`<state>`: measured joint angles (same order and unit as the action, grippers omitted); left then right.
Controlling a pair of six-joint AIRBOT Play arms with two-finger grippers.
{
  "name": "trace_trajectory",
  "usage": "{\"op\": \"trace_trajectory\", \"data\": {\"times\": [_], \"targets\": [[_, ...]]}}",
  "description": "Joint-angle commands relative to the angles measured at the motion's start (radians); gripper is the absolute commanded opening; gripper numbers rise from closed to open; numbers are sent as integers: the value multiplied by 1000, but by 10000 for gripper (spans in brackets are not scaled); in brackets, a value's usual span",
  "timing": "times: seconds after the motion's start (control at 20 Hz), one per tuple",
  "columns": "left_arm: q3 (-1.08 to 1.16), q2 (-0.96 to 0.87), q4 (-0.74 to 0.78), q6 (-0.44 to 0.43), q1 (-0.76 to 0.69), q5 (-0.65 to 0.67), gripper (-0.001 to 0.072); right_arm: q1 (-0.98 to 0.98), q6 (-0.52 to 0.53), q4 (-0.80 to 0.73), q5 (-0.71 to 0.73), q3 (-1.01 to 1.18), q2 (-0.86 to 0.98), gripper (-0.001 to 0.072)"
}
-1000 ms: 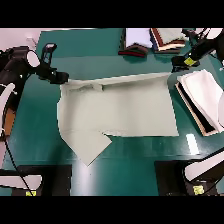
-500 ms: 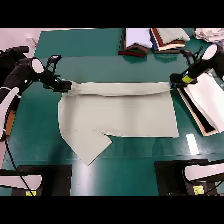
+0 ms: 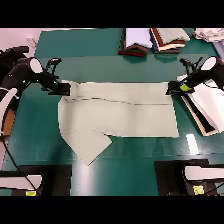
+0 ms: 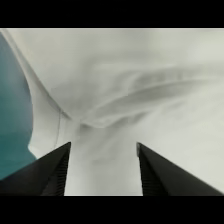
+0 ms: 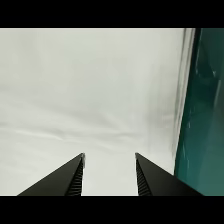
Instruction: Fold the shirts.
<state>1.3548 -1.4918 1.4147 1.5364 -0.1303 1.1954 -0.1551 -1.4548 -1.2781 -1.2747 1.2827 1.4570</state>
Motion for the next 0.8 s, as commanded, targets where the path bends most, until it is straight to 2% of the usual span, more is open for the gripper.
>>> {"op": "trace_trajectory", "data": {"times": [0.0, 0.25, 0.4, 0.5, 0.75], "targets": [[-109, 110, 12, 10, 0, 51, 477, -20, 47, 22, -64, -28, -106, 377], [-599, 449, 7, 125, 0, 10, 477, -17, 50, 28, -60, -190, -331, 377], [-809, 615, -86, 169, 0, -1, 477, -14, 50, 41, -13, -269, -424, 377], [-890, 675, -163, 177, 0, -36, 477, -15, 50, 56, -3, -292, -465, 377], [-985, 673, -348, 164, 0, -177, 477, -15, 50, 56, 1, -297, -527, 377]]}}
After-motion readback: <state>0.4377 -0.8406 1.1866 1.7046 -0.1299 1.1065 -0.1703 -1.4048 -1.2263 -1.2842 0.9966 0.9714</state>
